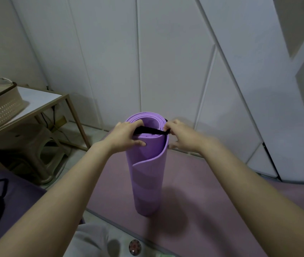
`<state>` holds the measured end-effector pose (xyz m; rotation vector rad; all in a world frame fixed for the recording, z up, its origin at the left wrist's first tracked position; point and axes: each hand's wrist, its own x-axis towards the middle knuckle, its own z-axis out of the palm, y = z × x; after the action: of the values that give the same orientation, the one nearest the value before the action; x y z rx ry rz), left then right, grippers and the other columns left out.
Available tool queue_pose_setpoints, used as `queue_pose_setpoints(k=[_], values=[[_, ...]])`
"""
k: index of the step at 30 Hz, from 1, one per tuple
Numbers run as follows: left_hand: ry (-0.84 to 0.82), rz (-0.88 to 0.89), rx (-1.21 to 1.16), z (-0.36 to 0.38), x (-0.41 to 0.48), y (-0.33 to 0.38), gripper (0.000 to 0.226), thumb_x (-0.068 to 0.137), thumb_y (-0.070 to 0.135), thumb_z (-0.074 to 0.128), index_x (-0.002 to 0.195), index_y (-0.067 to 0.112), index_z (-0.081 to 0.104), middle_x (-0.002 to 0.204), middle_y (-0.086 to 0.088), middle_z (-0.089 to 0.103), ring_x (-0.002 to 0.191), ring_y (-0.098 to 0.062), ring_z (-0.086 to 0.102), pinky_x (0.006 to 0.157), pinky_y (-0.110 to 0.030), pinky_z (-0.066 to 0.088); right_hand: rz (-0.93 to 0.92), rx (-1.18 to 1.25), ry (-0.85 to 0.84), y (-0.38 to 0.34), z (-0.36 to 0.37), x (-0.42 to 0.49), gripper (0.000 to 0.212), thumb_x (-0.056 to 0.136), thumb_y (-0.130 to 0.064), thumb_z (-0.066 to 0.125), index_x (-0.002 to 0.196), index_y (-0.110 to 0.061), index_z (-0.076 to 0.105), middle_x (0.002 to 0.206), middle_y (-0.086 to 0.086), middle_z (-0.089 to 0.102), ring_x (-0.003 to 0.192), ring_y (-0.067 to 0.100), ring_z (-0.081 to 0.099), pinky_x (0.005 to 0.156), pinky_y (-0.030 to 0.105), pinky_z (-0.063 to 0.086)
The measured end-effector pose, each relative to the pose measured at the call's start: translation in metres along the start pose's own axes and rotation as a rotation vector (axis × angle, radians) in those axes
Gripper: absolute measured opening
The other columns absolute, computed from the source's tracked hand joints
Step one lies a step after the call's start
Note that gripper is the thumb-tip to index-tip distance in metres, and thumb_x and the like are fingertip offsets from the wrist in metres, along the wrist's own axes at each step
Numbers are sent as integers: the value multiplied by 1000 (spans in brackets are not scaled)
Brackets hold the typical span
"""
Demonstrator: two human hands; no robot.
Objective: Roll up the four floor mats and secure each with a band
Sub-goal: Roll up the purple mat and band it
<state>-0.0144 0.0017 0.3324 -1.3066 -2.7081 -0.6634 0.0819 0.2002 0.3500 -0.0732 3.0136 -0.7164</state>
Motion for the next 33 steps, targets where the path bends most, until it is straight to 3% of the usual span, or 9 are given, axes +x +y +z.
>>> queue_pose_setpoints(k=[6, 9, 12, 16, 22, 25, 27, 29, 33], values=[[-40, -27, -43, -2, -2, 7, 33, 73, 22, 75, 95, 15, 52, 74, 8, 51, 77, -20, 48, 69, -28, 33, 23, 48, 288, -1, 23, 4, 49, 65, -44, 82, 98, -16, 59, 93, 1, 40, 79, 15, 47, 70, 22, 35], [-127, -160, -225, -8, -4, 7, 32, 66, 43, 68, 83, 21, 52, 72, 10, 53, 75, -18, 51, 66, -26, 35, 32, 44, 388, 0, 37, 5, 52, 67, -50, 77, 105, -16, 68, 85, 0, 48, 75, 16, 49, 69, 26, 39], [-244, -129, -155, -14, -4, 12, 59, 56, 64, 67, 89, 18, 52, 76, 9, 53, 74, -13, 49, 70, -28, 35, 42, 189, 420, 3, 50, 4, 44, 72, -50, 74, 107, -23, 71, 73, -5, 56, 60, 6, 45, 63, 22, 35], [-60, -8, 102, -3, -7, 6, 44, 72, 39, 76, 90, 19, 41, 72, 14, 41, 85, -22, 47, 71, -30, 23, 117, 36, 550, -2, 57, 10, 41, 71, -52, 73, 93, -18, 69, 79, -2, 46, 74, 16, 47, 65, 31, 41], [80, 17, 65, 3, 1, -4, 37, 73, 30, 73, 83, 19, 39, 70, 7, 46, 78, -26, 47, 68, -30, 21, -275, -88, 595, -12, 62, -1, 18, 75, -20, 61, 63, -12, 52, 76, 6, 51, 79, 22, 45, 69, 33, 41], [105, 50, 29, 4, 5, -5, 33, 66, 40, 61, 80, 19, 39, 68, 6, 47, 71, -24, 41, 65, -30, 19, -301, -106, 531, -19, 73, -13, 22, 88, -32, 47, 74, -15, 48, 68, 7, 54, 68, 29, 51, 64, 31, 28], [109, 68, 22, 6, 7, -2, 32, 63, 40, 57, 80, 19, 40, 69, 4, 48, 71, -23, 40, 65, -30, 18, -188, -145, 482, -27, 78, -16, 27, 98, -29, 40, 109, -7, 53, 85, 16, 62, 82, 35, 56, 67, 34, 28], [112, 83, 11, 9, 10, 4, 33, 62, 40, 57, 80, 19, 40, 69, 4, 48, 72, -23, 41, 65, -30, 18, 4, -142, 410, -29, 78, -11, 39, 102, -19, 35, 140, -9, 30, 104, 18, 64, 95, 36, 59, 68, 37, 31], [147, 126, -10, 15, 11, 7, 34, 68, 35, 67, 80, 19, 39, 64, 15, 39, 72, -20, 39, 63, -30, 14, 140, -68, 340, -27, 60, 0, 70, 96, -7, 44, 152, -20, 3, 113, 10, 66, 102, 33, 61, 79, 38, 45]])
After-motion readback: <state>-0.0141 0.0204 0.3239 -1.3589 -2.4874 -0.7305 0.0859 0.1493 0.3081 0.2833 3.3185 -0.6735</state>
